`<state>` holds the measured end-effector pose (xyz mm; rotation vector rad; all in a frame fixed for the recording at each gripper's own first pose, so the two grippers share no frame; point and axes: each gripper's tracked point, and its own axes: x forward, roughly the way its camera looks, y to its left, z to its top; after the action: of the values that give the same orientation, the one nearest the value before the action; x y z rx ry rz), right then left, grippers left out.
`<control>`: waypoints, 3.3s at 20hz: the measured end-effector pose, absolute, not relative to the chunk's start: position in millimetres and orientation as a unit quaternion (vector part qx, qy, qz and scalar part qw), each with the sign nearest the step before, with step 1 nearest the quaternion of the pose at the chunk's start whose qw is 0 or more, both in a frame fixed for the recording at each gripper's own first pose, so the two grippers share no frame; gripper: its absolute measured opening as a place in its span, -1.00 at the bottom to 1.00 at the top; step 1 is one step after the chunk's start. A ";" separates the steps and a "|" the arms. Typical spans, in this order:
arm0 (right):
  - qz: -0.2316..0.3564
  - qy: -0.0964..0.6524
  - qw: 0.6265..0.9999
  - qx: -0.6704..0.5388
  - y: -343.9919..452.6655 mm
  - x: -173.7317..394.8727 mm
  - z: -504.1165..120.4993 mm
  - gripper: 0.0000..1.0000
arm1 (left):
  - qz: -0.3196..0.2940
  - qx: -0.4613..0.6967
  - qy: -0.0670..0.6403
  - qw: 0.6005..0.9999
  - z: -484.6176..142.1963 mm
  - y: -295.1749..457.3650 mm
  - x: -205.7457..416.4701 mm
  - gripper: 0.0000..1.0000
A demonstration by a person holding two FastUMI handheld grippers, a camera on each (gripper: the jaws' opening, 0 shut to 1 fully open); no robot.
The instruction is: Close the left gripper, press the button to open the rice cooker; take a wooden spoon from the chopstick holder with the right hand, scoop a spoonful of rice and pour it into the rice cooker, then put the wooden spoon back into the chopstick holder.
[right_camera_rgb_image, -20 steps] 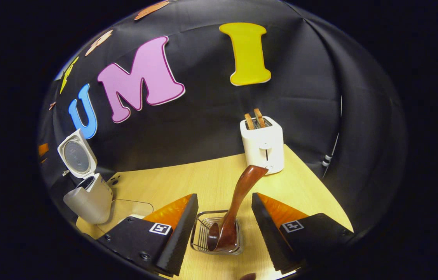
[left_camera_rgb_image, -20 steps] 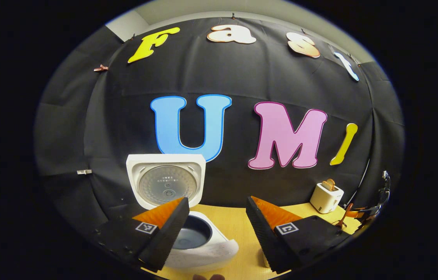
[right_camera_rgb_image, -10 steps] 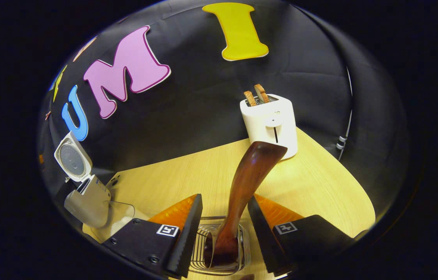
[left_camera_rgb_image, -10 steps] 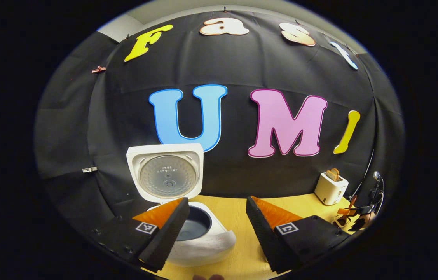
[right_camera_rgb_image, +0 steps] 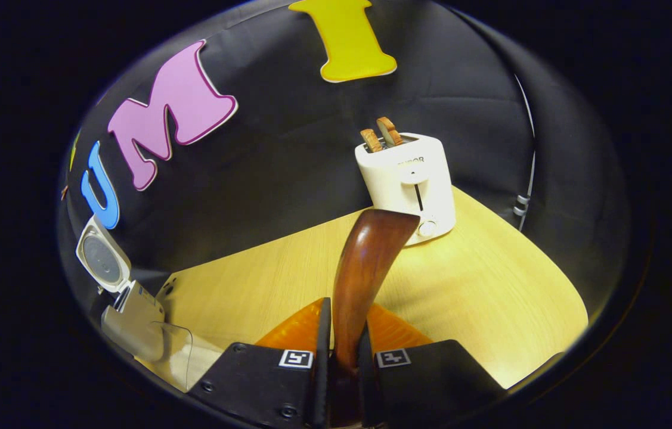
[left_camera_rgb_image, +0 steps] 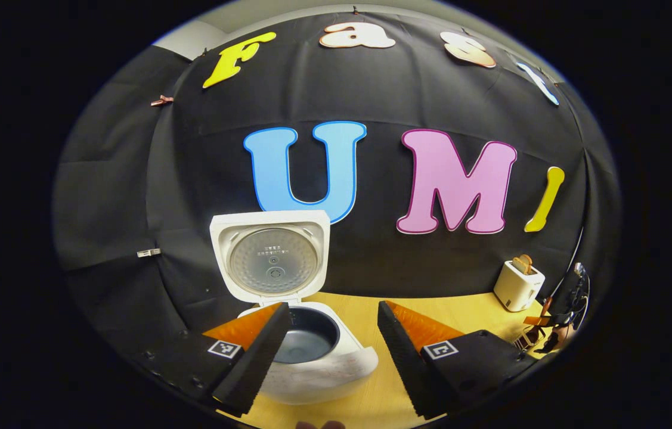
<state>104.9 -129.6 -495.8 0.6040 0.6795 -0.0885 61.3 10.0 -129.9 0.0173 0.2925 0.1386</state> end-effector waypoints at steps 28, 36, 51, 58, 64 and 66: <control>0.129 0.240 0.949 0.160 64.4 98.8 -334.3 -0.62 | 0.064 -0.021 0.107 0.992 -122.5 72.1 23.6 0.90; 0.116 0.321 0.939 0.048 97.7 75.7 -412.4 -0.62 | 0.077 -0.030 0.114 0.990 -133.0 95.2 21.0 0.90; 0.063 0.373 0.864 0.332 158.1 84.1 -423.5 -0.61 | 0.100 -0.044 0.117 0.987 -139.2 118.3 15.9 0.90; 0.023 0.365 0.824 0.432 140.8 90.1 -423.0 -0.61 | 0.104 -0.042 0.115 0.987 -136.3 121.1 10.5 0.90; -0.030 0.307 0.811 0.497 86.4 113.5 -376.3 -0.62 | 0.099 -0.037 0.105 0.989 -132.4 124.7 4.0 0.90; -0.038 0.292 0.816 0.497 82.3 120.8 -353.8 -0.62 | 0.092 -0.033 0.103 0.990 -133.0 124.7 2.7 0.90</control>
<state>120.8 82.3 -353.8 1.0603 0.6227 -0.0821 2.7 124.7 -133.0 -0.0668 0.2066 0.1856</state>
